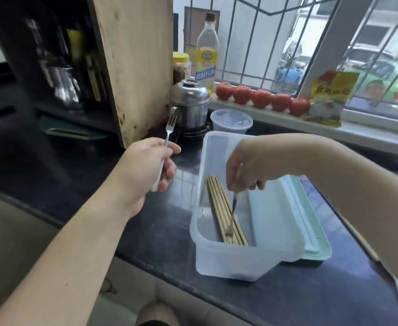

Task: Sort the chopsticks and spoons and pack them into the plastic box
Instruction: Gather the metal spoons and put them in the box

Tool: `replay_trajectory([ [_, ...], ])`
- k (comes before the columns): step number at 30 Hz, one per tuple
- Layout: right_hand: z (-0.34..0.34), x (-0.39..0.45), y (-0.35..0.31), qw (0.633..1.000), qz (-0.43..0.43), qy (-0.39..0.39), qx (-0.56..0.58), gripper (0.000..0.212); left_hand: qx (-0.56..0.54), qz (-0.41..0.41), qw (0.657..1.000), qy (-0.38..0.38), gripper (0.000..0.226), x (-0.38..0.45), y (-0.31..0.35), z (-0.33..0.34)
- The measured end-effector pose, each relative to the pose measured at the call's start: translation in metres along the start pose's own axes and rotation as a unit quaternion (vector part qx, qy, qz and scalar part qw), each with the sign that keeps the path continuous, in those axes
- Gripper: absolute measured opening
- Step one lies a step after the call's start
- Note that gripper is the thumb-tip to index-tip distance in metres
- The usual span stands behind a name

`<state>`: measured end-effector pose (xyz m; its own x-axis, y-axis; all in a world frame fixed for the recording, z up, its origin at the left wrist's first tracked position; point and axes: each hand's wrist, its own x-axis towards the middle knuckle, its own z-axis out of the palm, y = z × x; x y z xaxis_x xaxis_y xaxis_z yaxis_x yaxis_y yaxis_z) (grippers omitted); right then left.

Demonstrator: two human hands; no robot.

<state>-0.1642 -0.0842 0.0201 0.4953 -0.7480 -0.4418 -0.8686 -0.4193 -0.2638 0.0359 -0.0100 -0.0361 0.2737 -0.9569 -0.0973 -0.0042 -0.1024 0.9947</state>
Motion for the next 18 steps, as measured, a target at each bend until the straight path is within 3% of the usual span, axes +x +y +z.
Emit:
replay_trajectory([
  [2,0.007,0.019,-0.002,0.996,-0.012,-0.056,0.069,0.012,-0.006,-0.002,1.000,-0.005,0.024,0.002,0.001,0.005],
  [5,0.028,0.052,-0.010,0.990,0.003,-0.127,0.057,0.014,-0.011,-0.001,1.000,-0.016,0.023,0.002,0.002,0.010],
  [8,0.041,0.070,-0.007,0.985,0.051,-0.131,0.105,0.025,-0.008,0.000,1.000,-0.027,0.023,0.000,0.004,0.011],
  [11,0.031,0.061,0.012,0.970,0.059,-0.032,0.234,0.041,-0.008,-0.002,0.999,-0.033,0.024,-0.002,0.008,0.010],
  [14,0.001,0.034,0.024,0.887,0.008,0.113,0.448,0.033,0.003,0.006,0.999,-0.048,0.027,-0.003,0.014,0.016],
  [16,-0.012,0.011,0.020,0.857,-0.034,0.182,0.481,0.026,0.015,0.028,0.997,-0.065,0.029,-0.003,0.021,0.025],
  [18,-0.016,-0.007,0.014,0.835,-0.090,0.189,0.508,0.030,0.029,0.064,0.994,-0.083,0.030,-0.005,0.030,0.035],
])
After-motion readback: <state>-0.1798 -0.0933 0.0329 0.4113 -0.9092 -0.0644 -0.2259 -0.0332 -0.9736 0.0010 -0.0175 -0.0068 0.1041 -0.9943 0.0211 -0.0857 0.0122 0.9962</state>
